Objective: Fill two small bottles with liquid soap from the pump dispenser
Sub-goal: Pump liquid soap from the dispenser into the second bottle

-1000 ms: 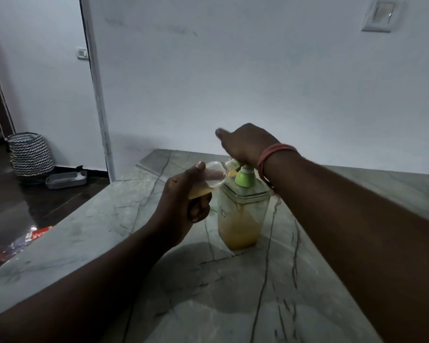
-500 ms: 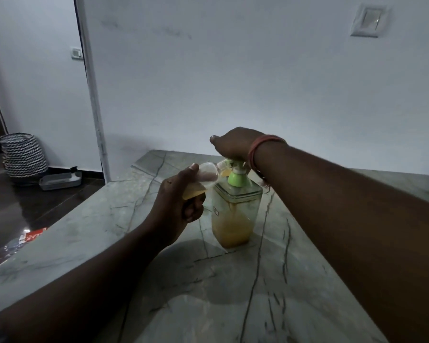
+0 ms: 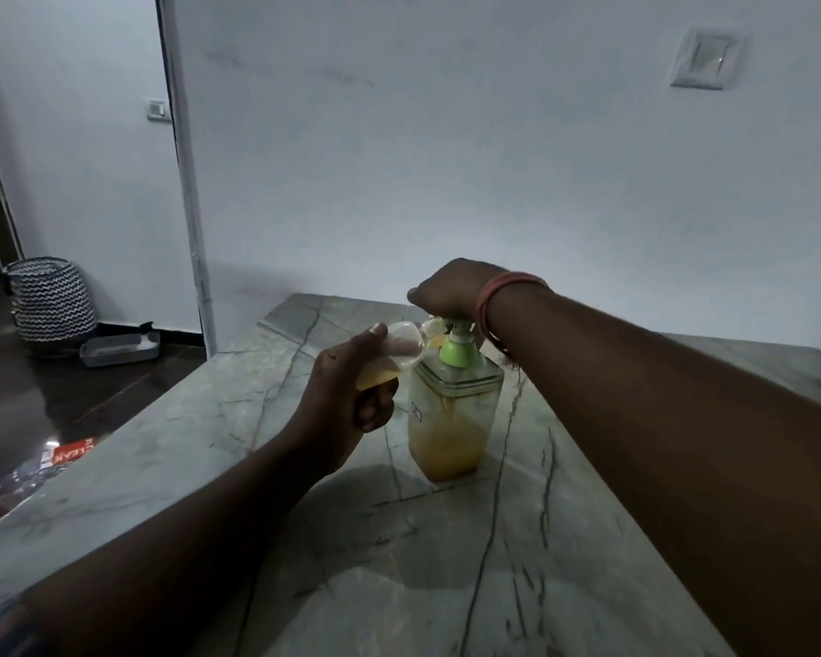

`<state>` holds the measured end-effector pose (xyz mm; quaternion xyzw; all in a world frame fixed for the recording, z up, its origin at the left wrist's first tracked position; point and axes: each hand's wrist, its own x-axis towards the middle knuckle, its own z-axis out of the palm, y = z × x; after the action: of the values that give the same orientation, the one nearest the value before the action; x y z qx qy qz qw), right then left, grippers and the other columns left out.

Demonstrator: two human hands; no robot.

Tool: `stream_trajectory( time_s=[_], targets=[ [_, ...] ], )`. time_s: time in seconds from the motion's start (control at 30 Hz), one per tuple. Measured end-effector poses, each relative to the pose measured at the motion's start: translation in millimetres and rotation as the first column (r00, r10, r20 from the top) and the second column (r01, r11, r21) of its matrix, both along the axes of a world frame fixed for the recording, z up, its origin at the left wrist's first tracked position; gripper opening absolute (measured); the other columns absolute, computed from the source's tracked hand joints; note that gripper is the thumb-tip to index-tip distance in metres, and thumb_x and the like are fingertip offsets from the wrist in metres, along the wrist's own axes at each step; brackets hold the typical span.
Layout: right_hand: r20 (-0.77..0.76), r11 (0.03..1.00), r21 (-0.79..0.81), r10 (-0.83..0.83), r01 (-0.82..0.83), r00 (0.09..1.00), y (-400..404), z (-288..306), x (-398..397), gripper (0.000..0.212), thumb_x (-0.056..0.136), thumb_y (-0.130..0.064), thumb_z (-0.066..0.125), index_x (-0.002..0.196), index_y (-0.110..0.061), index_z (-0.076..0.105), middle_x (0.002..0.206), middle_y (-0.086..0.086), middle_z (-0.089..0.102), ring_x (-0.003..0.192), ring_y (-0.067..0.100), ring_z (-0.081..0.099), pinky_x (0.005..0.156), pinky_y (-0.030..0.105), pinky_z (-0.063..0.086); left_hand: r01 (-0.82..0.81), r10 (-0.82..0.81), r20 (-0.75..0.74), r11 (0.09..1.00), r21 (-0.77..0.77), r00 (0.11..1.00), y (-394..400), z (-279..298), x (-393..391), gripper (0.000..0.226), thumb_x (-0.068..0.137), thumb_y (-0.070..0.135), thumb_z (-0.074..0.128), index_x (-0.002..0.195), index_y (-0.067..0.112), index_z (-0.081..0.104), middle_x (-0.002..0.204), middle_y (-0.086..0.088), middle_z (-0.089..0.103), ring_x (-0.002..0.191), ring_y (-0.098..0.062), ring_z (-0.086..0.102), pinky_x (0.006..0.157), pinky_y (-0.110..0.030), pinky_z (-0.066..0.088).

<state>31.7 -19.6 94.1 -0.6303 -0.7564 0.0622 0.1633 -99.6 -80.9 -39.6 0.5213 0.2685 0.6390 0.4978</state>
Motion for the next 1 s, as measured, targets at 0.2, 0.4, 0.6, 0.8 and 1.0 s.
stream_trajectory(
  time_s=[0.2, 0.4, 0.6, 0.8, 1.0],
  targets=[
    [-0.005, 0.998, 0.035, 0.046, -0.045, 0.999, 12.2, -12.8, -2.1, 0.026, 0.086, -0.027, 0.043, 0.064, -0.016, 0.053, 0.072, 0.003, 0.054, 0.060, 0.013, 0.047, 0.048, 0.026, 0.027, -0.004, 0.005, -0.026, 0.999, 0.032, 1.000, 9.3, -6.9, -4.8, 0.040, 0.103, 0.044, 0.056, 0.097, 0.014, 0.081, 0.053, -0.005, 0.046, 0.038, -0.011, 0.035, 0.041, -0.021, 0.031],
    [-0.020, 0.999, 0.008, 0.048, -0.047, 0.999, 6.9, -5.7, 1.7, 0.027, 0.089, -0.027, 0.040, 0.067, -0.016, 0.054, 0.074, 0.002, 0.053, 0.063, 0.013, 0.047, 0.050, 0.026, 0.029, -0.002, 0.002, 0.000, 1.000, 0.014, 1.000, 6.1, -1.3, 0.5, 0.039, 0.098, 0.045, 0.057, 0.093, 0.014, 0.080, 0.053, -0.006, 0.044, 0.037, -0.012, 0.033, 0.041, -0.021, 0.028],
    [-0.035, 1.000, -0.009, 0.015, -0.015, 0.999, 7.8, -4.0, 1.3, 0.022, 0.082, -0.034, 0.050, 0.072, -0.016, 0.057, 0.077, 0.003, 0.061, 0.063, 0.018, 0.057, 0.050, 0.025, 0.037, -0.014, 0.014, -0.011, 1.000, 0.001, 1.000, -0.6, -1.2, 1.9, 0.039, 0.098, 0.045, 0.056, 0.092, 0.016, 0.082, 0.054, -0.009, 0.043, 0.038, -0.012, 0.033, 0.040, -0.021, 0.028],
    [-0.082, 0.998, 0.040, 0.043, -0.040, 0.996, 10.4, -15.4, 0.0, 0.028, 0.086, -0.031, 0.043, 0.063, -0.016, 0.051, 0.071, 0.003, 0.052, 0.061, 0.016, 0.047, 0.049, 0.027, 0.026, -0.010, 0.011, -0.026, 1.000, 0.020, 1.000, 4.5, -5.7, -2.3, 0.040, 0.104, 0.040, 0.052, 0.093, 0.015, 0.081, 0.052, -0.004, 0.043, 0.039, -0.012, 0.033, 0.042, -0.021, 0.028],
    [-0.183, 0.999, 0.037, -0.018, 0.025, 0.983, 1.3, -7.5, 0.7, 0.021, 0.078, -0.032, 0.046, 0.070, -0.015, 0.055, 0.079, 0.005, 0.060, 0.069, 0.023, 0.055, 0.049, 0.026, 0.030, -0.025, 0.026, -0.036, 0.999, 0.033, 0.999, 2.3, 1.0, -0.5, 0.040, 0.104, 0.042, 0.052, 0.092, 0.018, 0.082, 0.053, -0.007, 0.044, 0.039, -0.012, 0.034, 0.042, -0.021, 0.029]
  ],
)
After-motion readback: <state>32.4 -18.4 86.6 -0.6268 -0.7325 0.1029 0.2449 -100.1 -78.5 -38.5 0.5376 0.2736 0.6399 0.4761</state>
